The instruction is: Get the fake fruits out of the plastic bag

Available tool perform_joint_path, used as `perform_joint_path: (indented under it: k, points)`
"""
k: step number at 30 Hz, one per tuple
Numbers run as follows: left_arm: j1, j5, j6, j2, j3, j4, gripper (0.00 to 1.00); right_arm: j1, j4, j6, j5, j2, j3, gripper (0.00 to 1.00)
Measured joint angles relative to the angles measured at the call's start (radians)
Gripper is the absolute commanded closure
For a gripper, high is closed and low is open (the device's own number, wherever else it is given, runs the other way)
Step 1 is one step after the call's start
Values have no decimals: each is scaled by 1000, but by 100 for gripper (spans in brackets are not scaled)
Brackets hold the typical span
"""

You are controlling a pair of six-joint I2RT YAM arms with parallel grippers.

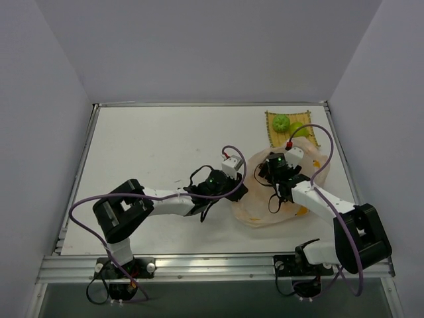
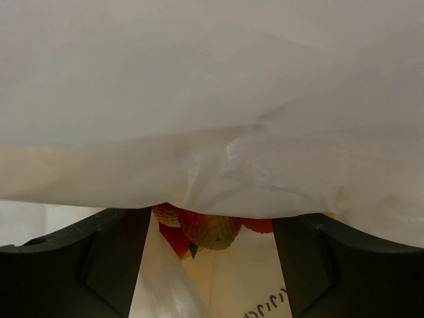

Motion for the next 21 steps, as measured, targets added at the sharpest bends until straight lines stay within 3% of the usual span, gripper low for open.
perform_joint_path:
  k: [1,5,9,14,17,18,19,21]
  points:
    - [1,2,1,0,0,0,71,0,2,0,-4,-5,-5,31]
    - [2,16,-5,8,0,6,47,0,13,3,-5,-29,-37,34]
    - [2,30,-11,28,0,10,34,-1,25,0,1,-27,-46,38]
    - [2,49,-19,77,8,16,26,-14,101,-31,2,55,-34,32]
    - [4,63,-27,122,35,21,23,-19,138,-56,-7,111,-11,46]
    - [6,68,-29,136,45,23,21,-20,149,-63,-11,123,-5,53]
    - [8,72,-32,148,54,23,21,-20,160,-68,-15,132,-1,71]
    - [14,81,-39,167,72,23,21,-20,179,-80,-23,140,2,82]
